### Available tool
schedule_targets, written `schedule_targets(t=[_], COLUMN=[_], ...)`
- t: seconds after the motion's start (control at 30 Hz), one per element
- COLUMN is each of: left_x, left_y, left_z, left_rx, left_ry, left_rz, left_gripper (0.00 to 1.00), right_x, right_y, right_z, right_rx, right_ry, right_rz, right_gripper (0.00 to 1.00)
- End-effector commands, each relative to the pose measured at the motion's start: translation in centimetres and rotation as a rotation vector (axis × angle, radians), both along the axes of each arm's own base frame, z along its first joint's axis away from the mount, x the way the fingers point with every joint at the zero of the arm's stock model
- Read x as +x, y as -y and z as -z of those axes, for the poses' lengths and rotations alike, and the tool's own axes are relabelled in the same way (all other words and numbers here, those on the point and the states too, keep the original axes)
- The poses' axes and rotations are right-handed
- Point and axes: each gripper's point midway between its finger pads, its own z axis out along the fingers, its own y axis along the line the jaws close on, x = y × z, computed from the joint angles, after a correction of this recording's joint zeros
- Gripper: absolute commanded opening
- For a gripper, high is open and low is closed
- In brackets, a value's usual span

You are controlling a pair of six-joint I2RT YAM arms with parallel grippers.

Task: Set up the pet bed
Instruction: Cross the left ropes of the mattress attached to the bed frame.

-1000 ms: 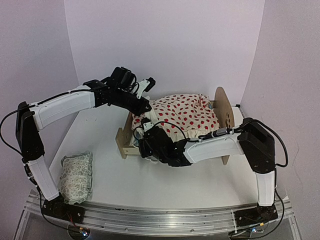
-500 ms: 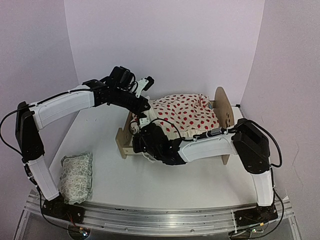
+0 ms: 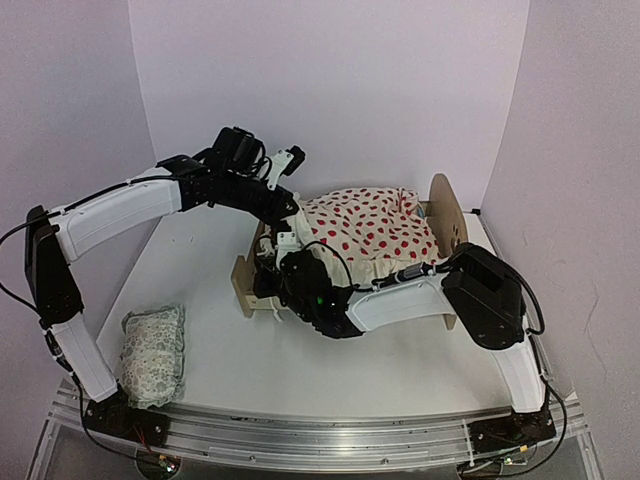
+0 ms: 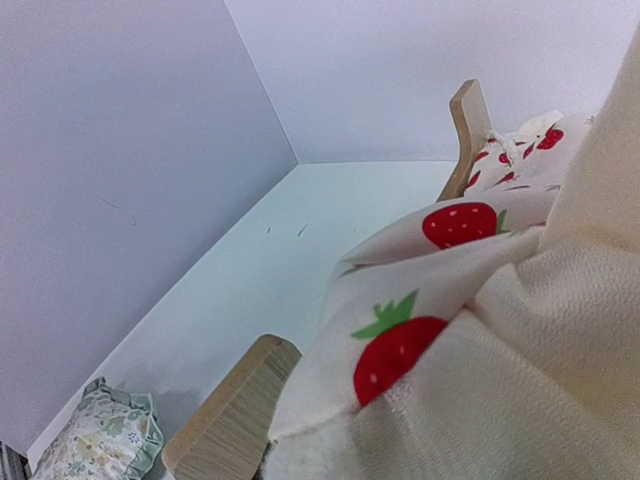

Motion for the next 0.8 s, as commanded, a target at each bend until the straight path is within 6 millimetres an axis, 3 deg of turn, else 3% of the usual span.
schedule_targets(t=[0.0,0.57,0.77], left_x=[-0.4,-0.6,-0.6], left_y=[-0.1,-0.2,-0.3], left_z=[-4.4,-5.2,-5.3], left_rx=[-0.058,-0.081,-0.079], left_ry=[0.086,0.108,0.111], left_rz=[0.012,0.015,0.014], left_gripper=[0.00,0.00,0.00], right_x=[0.6,0.5,0.6], right_y=[-0.9,-2.2,-2.2], right_z=[-5.5,-8.3,-8.3], right_rx=[0.164,0.265,0.279], right_ry=[0.100,0.188,0.202], right_rz=[-0.006,-0.054,-0.052], right_gripper=[0.00,0.00,0.00])
